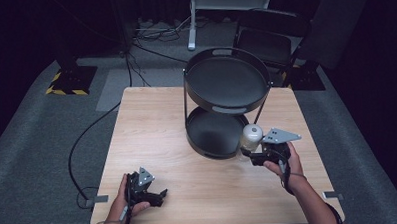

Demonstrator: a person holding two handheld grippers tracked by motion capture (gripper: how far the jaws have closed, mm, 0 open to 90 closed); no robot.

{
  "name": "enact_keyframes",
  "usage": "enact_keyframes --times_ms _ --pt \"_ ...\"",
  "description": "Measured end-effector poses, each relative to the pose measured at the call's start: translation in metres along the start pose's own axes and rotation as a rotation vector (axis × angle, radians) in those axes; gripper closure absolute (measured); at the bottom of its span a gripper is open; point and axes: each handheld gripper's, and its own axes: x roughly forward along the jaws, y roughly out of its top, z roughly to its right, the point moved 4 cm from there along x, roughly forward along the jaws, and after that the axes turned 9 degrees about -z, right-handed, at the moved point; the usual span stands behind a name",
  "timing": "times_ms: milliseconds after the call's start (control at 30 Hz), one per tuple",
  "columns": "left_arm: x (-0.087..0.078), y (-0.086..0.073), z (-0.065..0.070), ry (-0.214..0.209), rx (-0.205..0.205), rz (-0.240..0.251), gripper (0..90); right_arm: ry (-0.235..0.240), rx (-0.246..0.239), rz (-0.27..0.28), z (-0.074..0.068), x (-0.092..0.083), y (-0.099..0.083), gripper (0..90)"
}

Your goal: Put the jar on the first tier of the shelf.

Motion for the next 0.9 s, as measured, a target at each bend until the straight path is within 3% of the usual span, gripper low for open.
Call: enact_keyframes --times_ms 900 --pt "0.000 0.000 0.000 0.000 0.000 0.000 0.0 -0.039 0.043 0.002 0.013 0.033 0.032 29.6"
